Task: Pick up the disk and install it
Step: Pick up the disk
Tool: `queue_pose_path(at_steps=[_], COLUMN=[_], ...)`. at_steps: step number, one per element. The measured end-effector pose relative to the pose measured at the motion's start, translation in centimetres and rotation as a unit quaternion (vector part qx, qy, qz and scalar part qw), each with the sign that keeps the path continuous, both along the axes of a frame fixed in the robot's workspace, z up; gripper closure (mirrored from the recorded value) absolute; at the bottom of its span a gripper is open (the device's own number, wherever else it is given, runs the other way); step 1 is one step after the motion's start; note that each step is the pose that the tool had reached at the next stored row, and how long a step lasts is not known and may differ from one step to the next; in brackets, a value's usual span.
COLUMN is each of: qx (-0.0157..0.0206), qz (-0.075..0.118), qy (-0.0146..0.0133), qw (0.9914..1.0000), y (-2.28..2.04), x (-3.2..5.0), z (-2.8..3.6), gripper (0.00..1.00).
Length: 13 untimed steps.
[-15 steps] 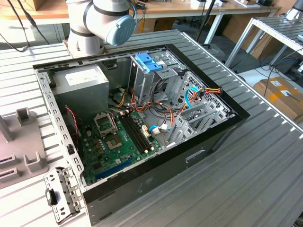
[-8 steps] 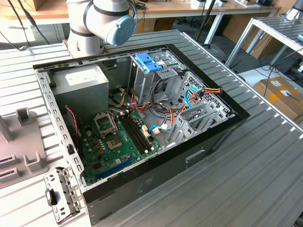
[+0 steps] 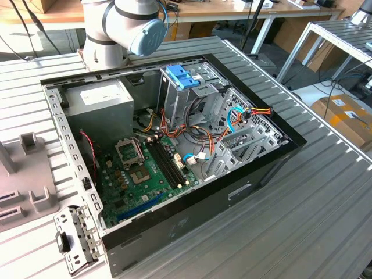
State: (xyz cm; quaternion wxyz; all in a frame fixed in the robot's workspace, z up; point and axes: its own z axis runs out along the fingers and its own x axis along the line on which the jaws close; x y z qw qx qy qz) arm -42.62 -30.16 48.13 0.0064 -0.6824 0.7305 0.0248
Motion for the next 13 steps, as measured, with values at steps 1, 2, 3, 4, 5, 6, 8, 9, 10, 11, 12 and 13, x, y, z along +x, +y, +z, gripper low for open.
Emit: queue_pose_path(at_steps=[1,2,3,4,5,6,8,9,10,11,12,13], qx=[0.0,0.0,0.0,0.0,0.0,0.0,0.0,0.0,0.0,0.0,0.0,0.0], qz=[0.0,0.0,0.0,0.0,0.0,0.0,0.0,0.0,0.0,0.0,0.0,0.0], qy=[0.0,0.0,0.0,0.0,0.0,0.0,0.0,0.0,0.0,0.0,0.0,0.0], qw=[1.0,1.0,1.0,1.0,1.0,1.0,1.0,1.0,1.0,1.0,1.0,1.0], y=[0.0,0.0,0.0,0.0,0.0,0.0,0.0,0.0,0.0,0.0,0.0,0.0], x=[0.0,0.0,0.0,0.01,0.02,0.03,0.09,0.13,0.23,0.3,0.37,0.46], z=[0.0,0.0,0.0,0.0,0.0,0.0,0.0,0.0,0.0,0.0,0.0,0.0], gripper=[0.64,0.64,0.64,0.64,0.64,0.64,0.64,0.64,0.64,0.64,0.64,0.64])
